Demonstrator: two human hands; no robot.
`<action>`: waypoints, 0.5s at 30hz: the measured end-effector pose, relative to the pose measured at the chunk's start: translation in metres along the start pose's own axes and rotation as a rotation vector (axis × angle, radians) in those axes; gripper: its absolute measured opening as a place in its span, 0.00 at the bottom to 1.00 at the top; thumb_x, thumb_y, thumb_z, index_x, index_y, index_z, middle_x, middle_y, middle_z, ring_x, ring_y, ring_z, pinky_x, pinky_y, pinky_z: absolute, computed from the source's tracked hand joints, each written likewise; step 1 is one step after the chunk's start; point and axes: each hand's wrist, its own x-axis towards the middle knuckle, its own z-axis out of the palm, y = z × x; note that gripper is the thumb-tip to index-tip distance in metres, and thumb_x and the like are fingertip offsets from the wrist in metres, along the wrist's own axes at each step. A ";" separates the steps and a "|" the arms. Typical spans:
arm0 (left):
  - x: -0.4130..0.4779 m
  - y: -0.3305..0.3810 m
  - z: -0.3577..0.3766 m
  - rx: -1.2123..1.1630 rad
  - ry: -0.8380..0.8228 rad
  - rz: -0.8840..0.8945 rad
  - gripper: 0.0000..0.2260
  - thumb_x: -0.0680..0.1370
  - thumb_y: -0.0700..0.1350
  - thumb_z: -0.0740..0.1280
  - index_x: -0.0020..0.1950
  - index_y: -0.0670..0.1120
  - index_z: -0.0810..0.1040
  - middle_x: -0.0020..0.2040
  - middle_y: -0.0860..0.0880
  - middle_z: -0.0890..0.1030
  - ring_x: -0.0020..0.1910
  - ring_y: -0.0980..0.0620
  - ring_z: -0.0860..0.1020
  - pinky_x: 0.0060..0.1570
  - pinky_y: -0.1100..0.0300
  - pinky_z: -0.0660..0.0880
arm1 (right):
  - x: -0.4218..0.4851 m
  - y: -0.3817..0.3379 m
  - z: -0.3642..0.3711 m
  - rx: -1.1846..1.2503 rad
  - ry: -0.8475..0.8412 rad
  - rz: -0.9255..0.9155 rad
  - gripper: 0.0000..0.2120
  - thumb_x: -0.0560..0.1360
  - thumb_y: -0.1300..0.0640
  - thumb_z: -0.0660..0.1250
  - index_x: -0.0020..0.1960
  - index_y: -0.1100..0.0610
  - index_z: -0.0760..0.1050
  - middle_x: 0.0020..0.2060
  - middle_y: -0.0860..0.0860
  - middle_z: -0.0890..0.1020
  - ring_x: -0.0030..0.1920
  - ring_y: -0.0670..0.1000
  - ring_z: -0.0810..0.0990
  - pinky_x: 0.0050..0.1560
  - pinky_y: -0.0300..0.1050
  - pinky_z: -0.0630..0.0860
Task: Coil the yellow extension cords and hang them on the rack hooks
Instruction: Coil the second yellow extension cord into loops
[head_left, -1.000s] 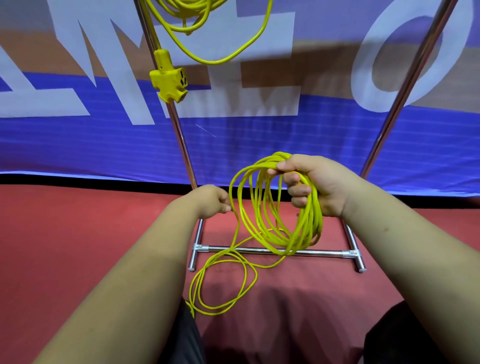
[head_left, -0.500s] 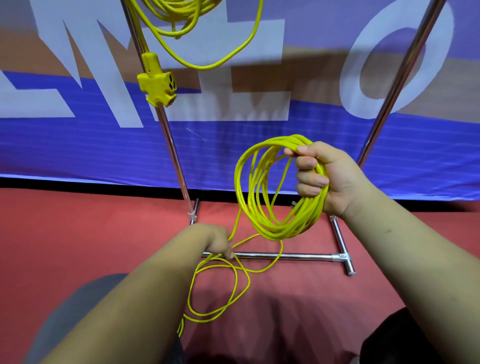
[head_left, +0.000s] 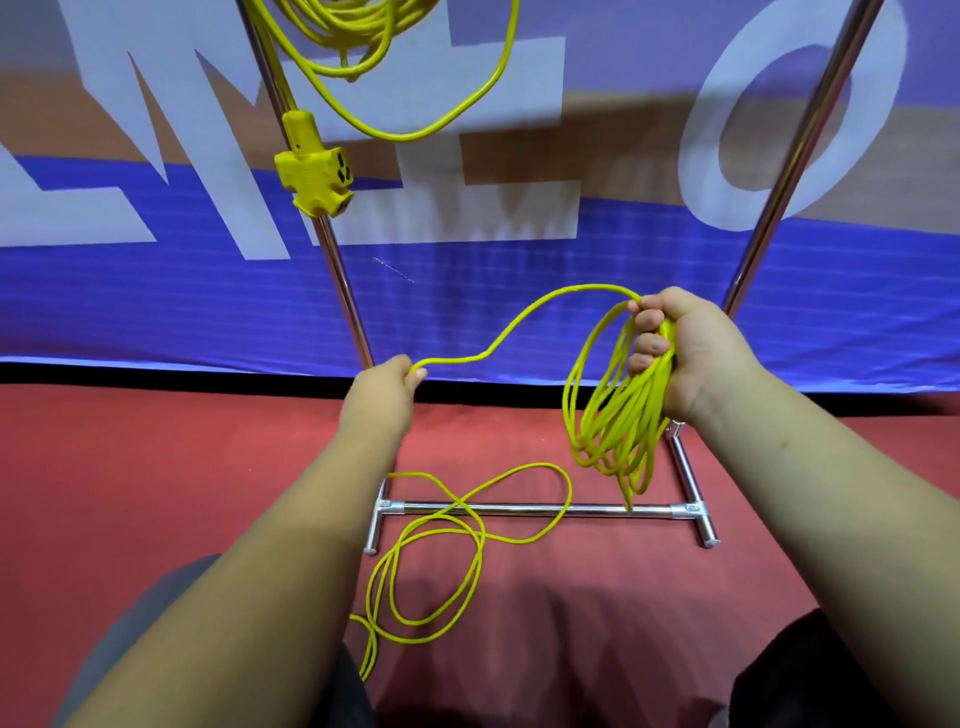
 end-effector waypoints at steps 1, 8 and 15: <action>0.001 0.000 -0.004 0.012 -0.010 0.079 0.15 0.85 0.55 0.62 0.44 0.47 0.71 0.39 0.44 0.75 0.43 0.37 0.76 0.38 0.50 0.70 | 0.003 0.001 -0.003 0.000 0.014 0.000 0.05 0.80 0.57 0.62 0.46 0.55 0.74 0.27 0.44 0.69 0.20 0.44 0.62 0.21 0.36 0.62; -0.026 0.047 -0.029 0.200 -0.436 0.627 0.22 0.81 0.39 0.64 0.68 0.61 0.81 0.49 0.56 0.73 0.56 0.50 0.73 0.61 0.51 0.71 | 0.007 0.010 0.004 -0.056 0.010 -0.019 0.06 0.81 0.56 0.64 0.46 0.55 0.76 0.28 0.44 0.72 0.22 0.44 0.65 0.24 0.37 0.65; -0.059 0.091 -0.037 -0.105 -0.374 0.769 0.29 0.78 0.28 0.61 0.76 0.51 0.71 0.54 0.51 0.73 0.52 0.51 0.73 0.57 0.58 0.71 | 0.000 0.033 0.020 -0.350 -0.069 0.051 0.03 0.82 0.58 0.67 0.50 0.56 0.78 0.28 0.46 0.77 0.27 0.45 0.78 0.27 0.38 0.74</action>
